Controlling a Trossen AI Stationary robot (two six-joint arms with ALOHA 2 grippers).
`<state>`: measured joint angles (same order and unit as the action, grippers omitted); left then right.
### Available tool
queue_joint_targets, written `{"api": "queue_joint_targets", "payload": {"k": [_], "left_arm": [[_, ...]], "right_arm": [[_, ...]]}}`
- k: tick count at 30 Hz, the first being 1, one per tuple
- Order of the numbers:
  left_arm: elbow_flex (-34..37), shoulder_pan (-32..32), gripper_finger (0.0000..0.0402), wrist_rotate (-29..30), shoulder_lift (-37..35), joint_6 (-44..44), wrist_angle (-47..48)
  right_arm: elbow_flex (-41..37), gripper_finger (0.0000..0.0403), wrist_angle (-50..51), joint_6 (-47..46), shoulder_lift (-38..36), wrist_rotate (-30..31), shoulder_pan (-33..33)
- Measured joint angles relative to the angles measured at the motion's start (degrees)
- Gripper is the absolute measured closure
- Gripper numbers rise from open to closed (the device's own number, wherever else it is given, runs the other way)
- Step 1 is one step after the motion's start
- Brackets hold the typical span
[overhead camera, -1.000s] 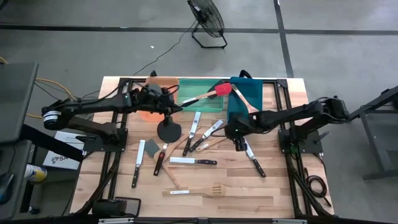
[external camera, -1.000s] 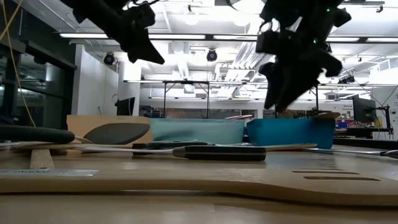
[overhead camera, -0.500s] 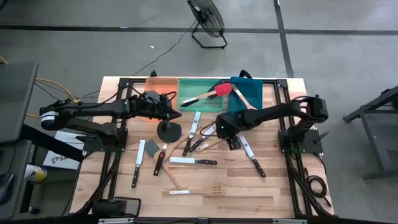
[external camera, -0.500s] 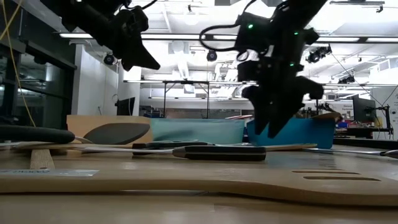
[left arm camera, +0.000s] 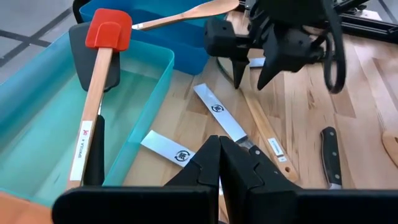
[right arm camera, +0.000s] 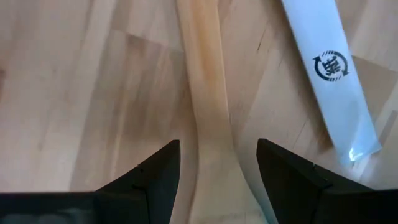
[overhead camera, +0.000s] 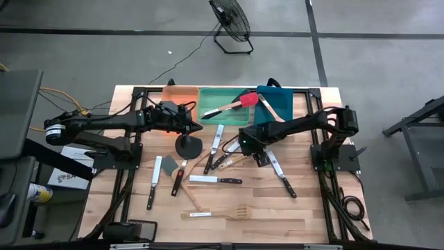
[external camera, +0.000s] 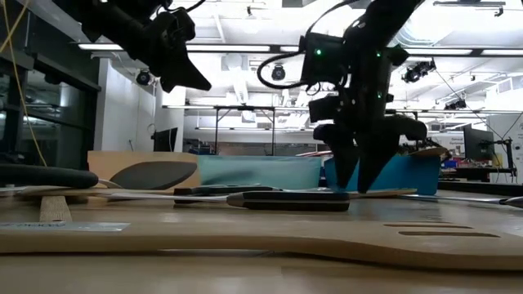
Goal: Pick & Place Kitchen Items
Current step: Put the brown serving spoon into the blue bin
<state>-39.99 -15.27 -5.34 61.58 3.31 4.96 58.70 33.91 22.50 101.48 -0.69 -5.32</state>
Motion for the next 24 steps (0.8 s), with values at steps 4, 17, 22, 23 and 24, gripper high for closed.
{"api": "queue_joint_targets", "payload": {"k": [4,17,22,23,24], "left_arm": [[0.0,0.0,0.04,0.0,0.0,0.0,-0.9],[0.0,-0.1,0.04,0.1,0.0,-0.1,-1.9],[0.0,-0.1,0.04,0.1,0.0,0.0,-1.8],[0.0,-0.1,0.04,0.1,0.0,0.0,-1.8],[0.0,-0.1,0.04,0.1,0.0,0.0,-1.8]], "right_arm": [[0.1,0.0199,-0.7,0.3,1.8,-0.3,-0.1],[0.2,0.0264,-0.2,0.3,2.9,-3.2,-0.1],[0.1,0.0316,0.2,-1.7,3.0,-3.8,-0.1],[0.1,0.0325,0.2,-2.4,3.0,-3.8,-0.1],[0.1,0.0331,0.3,-2.9,3.0,-3.8,0.0]]}}
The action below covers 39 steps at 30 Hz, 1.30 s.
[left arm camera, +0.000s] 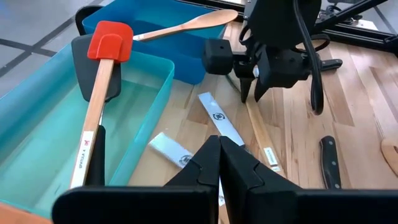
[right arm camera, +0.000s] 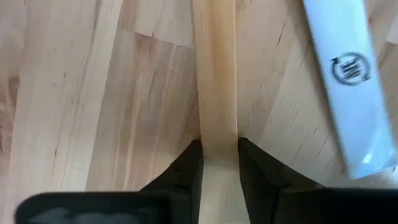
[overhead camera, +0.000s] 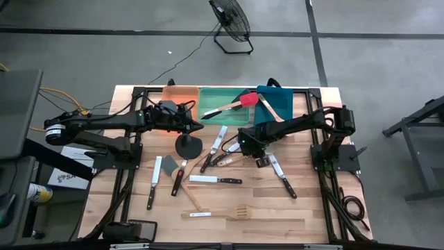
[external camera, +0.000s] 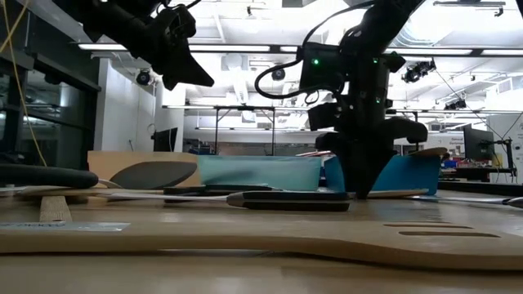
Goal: Pick & Place Kitchen Items
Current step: Put the brown serving spoon into the blue bin
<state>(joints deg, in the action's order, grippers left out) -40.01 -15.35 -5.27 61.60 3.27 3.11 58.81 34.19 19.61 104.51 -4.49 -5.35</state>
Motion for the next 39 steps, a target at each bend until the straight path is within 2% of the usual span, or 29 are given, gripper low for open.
{"api": "queue_joint_targets", "payload": {"k": [9,19,24,32,39], "left_arm": [[0.0,0.0,0.04,0.0,0.0,0.0,0.0],[0.0,0.0,0.04,0.0,0.0,0.0,0.1],[0.0,0.0,0.04,0.0,0.0,0.0,0.1],[0.0,0.0,0.04,-0.1,0.0,0.0,0.0],[0.0,0.0,0.04,-0.2,0.0,0.0,0.0]], "right_arm": [[-0.3,0.0333,2.0,-9.3,-2.4,-0.3,0.4],[-0.2,0.0334,6.3,-18.8,-11.6,-5.1,1.8],[-0.2,0.0336,9.2,-25.6,-16.9,-4.7,2.0],[-0.2,0.0397,13.6,-36.9,-25.8,-3.6,-1.2],[-0.2,0.0402,13.2,-36.4,-29.2,-2.4,-3.7]]}}
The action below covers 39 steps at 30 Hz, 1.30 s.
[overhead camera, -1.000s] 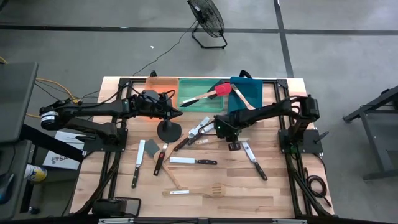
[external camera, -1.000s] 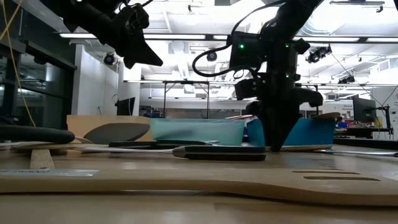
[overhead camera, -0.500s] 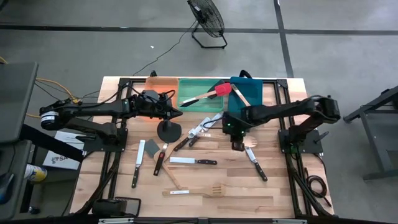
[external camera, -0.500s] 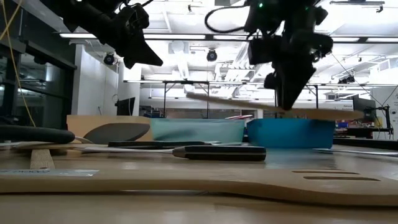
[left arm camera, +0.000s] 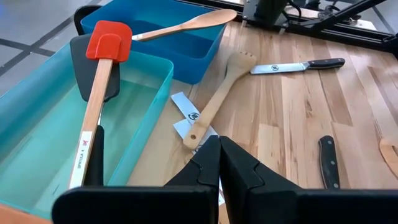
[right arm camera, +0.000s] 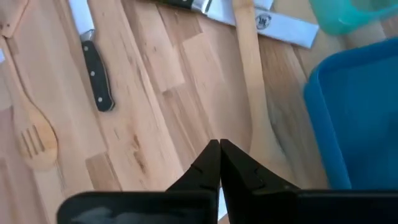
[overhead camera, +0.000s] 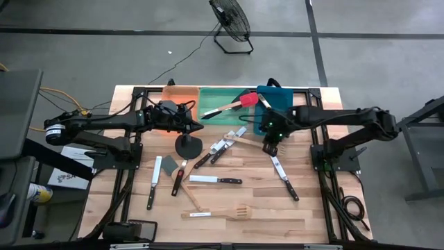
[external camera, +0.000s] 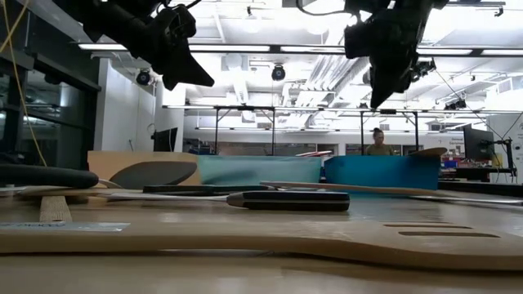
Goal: Pick & Place Kitchen Items
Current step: Put the brown serving spoon into the blue bin
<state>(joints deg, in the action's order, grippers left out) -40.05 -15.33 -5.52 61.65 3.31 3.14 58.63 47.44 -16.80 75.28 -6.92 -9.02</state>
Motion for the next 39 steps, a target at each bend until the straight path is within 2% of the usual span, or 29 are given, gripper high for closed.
{"api": "queue_joint_targets", "payload": {"k": [6,9,12,17,21,30,39], "left_arm": [[0.0,0.0,0.04,0.0,0.0,0.2,0.0],[0.0,0.0,0.04,-0.1,0.0,0.2,0.0],[0.0,0.0,0.04,-0.1,0.0,0.2,0.0],[0.0,0.0,0.04,-0.1,0.0,0.2,0.3],[0.0,0.0,0.04,-0.1,0.0,0.2,0.5],[0.0,0.0,0.04,-0.1,0.0,0.2,1.3],[0.0,0.0,0.04,-0.1,0.0,0.2,1.3]], "right_arm": [[0.0,0.0398,-2.0,3.9,5.5,4.2,2.7],[0.0,0.0381,-3.1,5.1,8.8,4.4,3.6],[0.0,0.0347,-3.0,5.0,12.5,4.2,3.4],[0.0,0.0273,-3.9,5.9,17.6,7.3,2.3],[0.0,0.0238,-6.0,6.6,20.8,7.0,0.7],[0.0,0.0227,-9.2,8.0,23.7,7.1,-2.0],[-0.5,0.0227,-10.4,8.5,25.5,7.6,-1.8]]}}
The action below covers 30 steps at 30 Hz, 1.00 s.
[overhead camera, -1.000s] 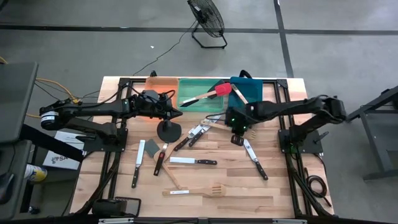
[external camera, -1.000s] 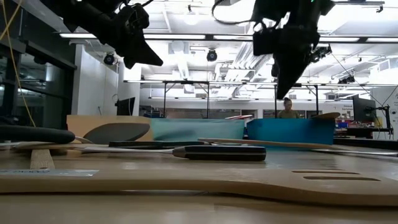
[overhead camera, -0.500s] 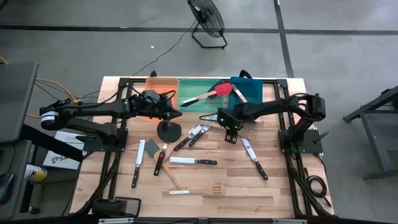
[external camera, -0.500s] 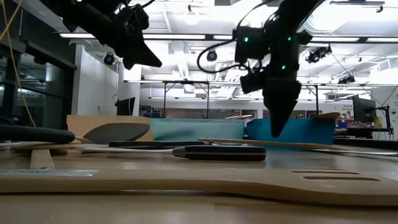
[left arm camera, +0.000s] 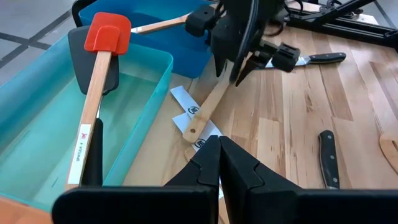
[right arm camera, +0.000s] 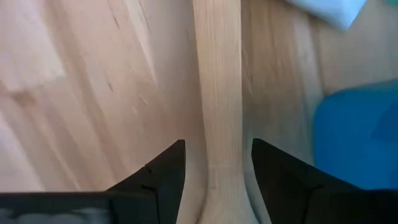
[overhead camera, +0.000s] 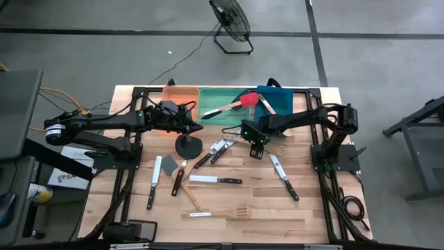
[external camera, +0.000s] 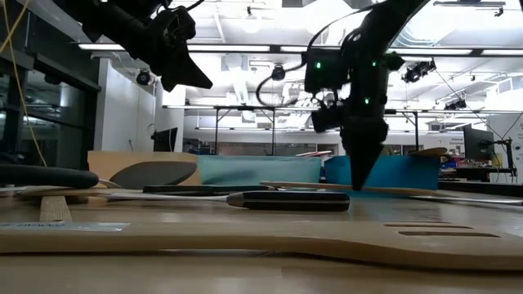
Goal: Pick & Place Kitchen Items
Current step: Put the brown serving spoon into the blue bin
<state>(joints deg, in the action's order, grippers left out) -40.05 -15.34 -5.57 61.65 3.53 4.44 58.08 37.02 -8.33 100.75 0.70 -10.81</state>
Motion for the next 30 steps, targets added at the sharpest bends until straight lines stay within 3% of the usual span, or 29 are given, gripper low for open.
{"api": "queue_joint_targets", "payload": {"k": [9,17,30], "left_arm": [[0.0,0.0,0.04,0.0,0.0,0.0,0.0],[0.0,0.0,0.04,0.0,0.0,0.0,0.0],[0.0,0.0,0.04,0.0,0.0,0.0,0.0]], "right_arm": [[0.2,0.0241,-1.3,-0.4,2.3,1.4,0.1],[0.1,0.0332,-1.0,-0.6,2.4,-1.5,-0.1],[2.3,0.0332,3.2,-2.7,1.0,-4.8,0.1]]}}
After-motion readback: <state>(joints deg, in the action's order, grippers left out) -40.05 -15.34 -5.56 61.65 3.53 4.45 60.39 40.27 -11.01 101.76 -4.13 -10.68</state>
